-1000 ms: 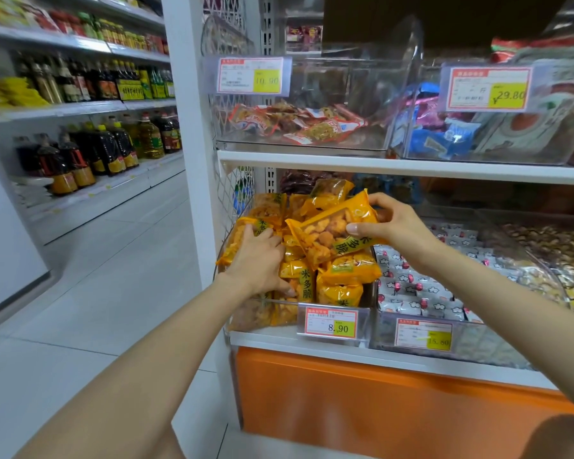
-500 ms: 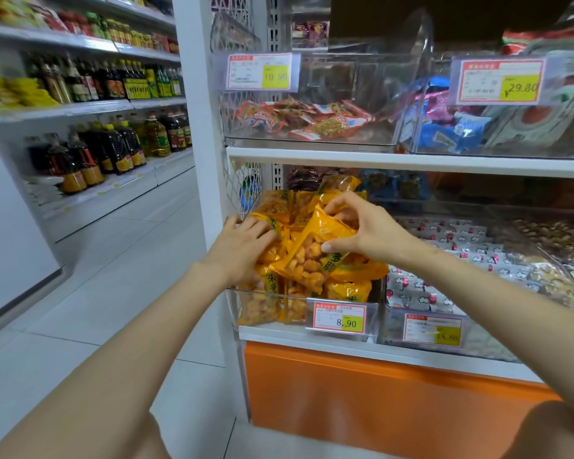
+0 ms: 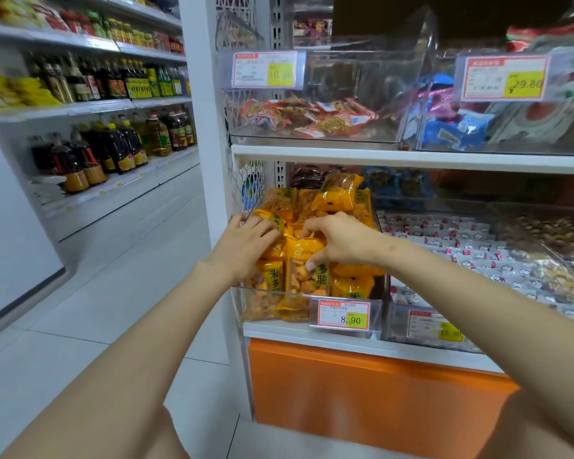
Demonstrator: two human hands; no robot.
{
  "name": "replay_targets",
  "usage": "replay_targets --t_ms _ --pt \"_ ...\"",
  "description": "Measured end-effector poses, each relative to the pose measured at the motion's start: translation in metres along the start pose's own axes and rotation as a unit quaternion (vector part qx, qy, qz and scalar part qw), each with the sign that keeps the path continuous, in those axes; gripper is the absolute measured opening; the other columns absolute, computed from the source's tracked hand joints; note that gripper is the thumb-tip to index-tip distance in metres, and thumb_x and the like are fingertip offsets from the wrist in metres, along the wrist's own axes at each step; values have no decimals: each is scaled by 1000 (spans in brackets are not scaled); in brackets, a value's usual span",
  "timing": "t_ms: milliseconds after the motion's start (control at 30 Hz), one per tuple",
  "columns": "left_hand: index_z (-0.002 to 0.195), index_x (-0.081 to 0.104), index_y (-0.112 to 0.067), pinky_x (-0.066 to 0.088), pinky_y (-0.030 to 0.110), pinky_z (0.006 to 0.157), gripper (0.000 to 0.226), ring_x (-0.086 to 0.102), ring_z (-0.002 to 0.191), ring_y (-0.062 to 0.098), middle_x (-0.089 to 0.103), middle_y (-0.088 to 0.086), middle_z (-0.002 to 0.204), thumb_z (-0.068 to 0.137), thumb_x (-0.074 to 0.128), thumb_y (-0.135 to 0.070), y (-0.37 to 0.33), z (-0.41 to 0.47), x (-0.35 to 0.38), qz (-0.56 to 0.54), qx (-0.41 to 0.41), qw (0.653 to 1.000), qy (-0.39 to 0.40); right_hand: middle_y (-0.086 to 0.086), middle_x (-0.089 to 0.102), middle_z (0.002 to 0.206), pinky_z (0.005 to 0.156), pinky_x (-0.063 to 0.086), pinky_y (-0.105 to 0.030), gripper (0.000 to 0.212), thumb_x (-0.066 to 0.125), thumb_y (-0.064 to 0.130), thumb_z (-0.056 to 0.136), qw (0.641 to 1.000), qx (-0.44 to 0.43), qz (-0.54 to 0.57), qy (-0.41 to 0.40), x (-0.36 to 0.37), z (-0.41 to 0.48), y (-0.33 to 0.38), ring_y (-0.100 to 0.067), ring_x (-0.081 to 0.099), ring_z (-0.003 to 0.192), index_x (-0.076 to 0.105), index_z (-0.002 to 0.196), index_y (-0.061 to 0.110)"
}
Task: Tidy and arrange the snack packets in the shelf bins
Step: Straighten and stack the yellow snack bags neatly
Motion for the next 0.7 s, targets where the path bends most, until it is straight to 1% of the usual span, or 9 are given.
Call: replay_targets --t_ms 67,167,233,267,333,433,500,600,700 --pt "144 27 -21 16 36 106 87 23 136 19 26 -2 150 73 70 -47 0 0 1 -23 3 1000 14 15 47 81 64 38 -25 52 76 37 74 1000 2 -5 8 2 2 -2 -7 44 76 55 118 20" --pt "144 28 -26 9 34 108 82 18 138 16 25 -5 150 75 71 -40 0 0 0 -127 4 992 14 4 56 106 89 43 -37 49 75 41 75 999 1 -3 50 6 5 -7 -16 44 105 56 116 22" --pt "141 33 -27 10 33 109 73 20 137 15 31 -5 148 78 69 -31 -3 1 -6 -249 -9 969 -5 3 58 102 87 43 -38 38 75 44 74 998 -10 -10 64 7 7 -10 -18 49 103 57 102 25" --pt "139 35 -27 13 35 110 70 25 135 16 37 -5 144 78 68 -31 -5 2 -9 -315 -18 949 -10 2 61 100 85 44 -38 37 74 44 74 997 -16 -8 72 6 7 -11 -19 52 99 59 99 22" --pt "135 40 -26 23 40 111 68 40 126 15 50 -6 133 75 68 -41 -10 3 -13 -420 -20 907 -3 -1 66 102 82 46 -32 37 71 42 78 995 -17 52 83 0 6 -15 -16 57 91 66 105 18" --pt "124 51 -25 32 42 105 52 51 110 10 57 -12 115 79 71 -40 -19 6 -13 -438 -5 899 0 1 69 97 79 48 -23 26 60 35 89 983 24 184 -5 -12 10 -29 -5 61 83 73 97 15" --pt "117 58 -24 34 40 102 41 50 101 5 55 -16 105 79 71 -36 -19 6 -13 -442 -6 897 -7 2 68 93 84 48 -26 16 63 26 88 987 36 153 -28 -13 20 -40 -9 62 87 73 93 13" --pt "115 60 -25 36 38 100 39 49 99 4 56 -15 105 79 71 -36 -17 7 -12 -449 -1 893 -8 3 67 97 79 48 -20 14 65 14 87 996 34 41 68 -4 35 -43 -4 57 84 73 99 13" --pt "115 57 -33 35 44 100 42 50 105 9 58 -9 111 77 69 -48 -15 6 -6 -434 -1 901 -1 2 68 97 72 50 -20 17 60 12 90 991 18 -39 128 1 45 -43 -9 60 84 72 102 14"
Point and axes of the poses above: each hand's wrist, its own z-axis towards the middle knuckle, its own x-axis out of the palm, y = z × x, the point moved 1 cm from there along z, towards the middle knuckle
